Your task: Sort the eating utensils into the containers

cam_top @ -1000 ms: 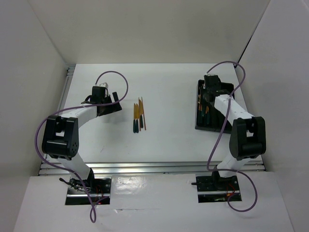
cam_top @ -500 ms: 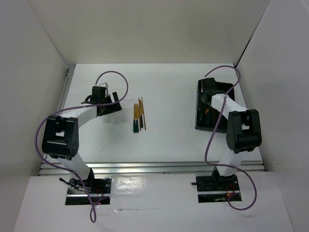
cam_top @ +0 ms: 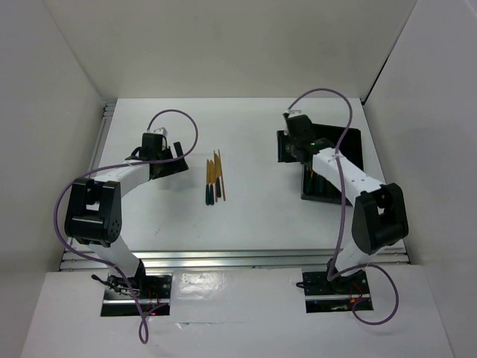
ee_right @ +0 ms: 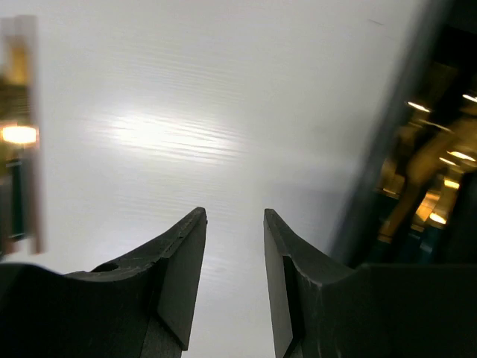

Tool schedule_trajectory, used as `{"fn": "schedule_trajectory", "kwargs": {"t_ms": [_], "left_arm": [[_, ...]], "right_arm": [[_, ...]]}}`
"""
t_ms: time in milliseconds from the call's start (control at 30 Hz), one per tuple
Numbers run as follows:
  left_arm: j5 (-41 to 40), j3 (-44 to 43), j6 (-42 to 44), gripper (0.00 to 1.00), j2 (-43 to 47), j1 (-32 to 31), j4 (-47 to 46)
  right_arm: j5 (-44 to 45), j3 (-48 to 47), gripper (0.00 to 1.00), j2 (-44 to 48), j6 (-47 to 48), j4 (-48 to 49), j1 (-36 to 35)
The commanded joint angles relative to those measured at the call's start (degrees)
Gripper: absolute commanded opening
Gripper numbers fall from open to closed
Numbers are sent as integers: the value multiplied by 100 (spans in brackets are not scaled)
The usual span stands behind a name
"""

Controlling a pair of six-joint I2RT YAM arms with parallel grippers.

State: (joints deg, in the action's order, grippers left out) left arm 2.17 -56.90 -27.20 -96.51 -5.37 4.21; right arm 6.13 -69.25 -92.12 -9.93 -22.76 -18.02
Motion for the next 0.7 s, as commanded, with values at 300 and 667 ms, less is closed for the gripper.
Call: {"fn": "schedule_trajectory", "kwargs": {"t_ms": [300,667], "left_arm": [[81,-40,4,99,106,36,-218],[134,-40,4,99,1,36,-219]], "right_arm": [[1707,-940,46,-702,-887,-342,-942],[1277,-326,42,-245,-826,62,1019]]}}
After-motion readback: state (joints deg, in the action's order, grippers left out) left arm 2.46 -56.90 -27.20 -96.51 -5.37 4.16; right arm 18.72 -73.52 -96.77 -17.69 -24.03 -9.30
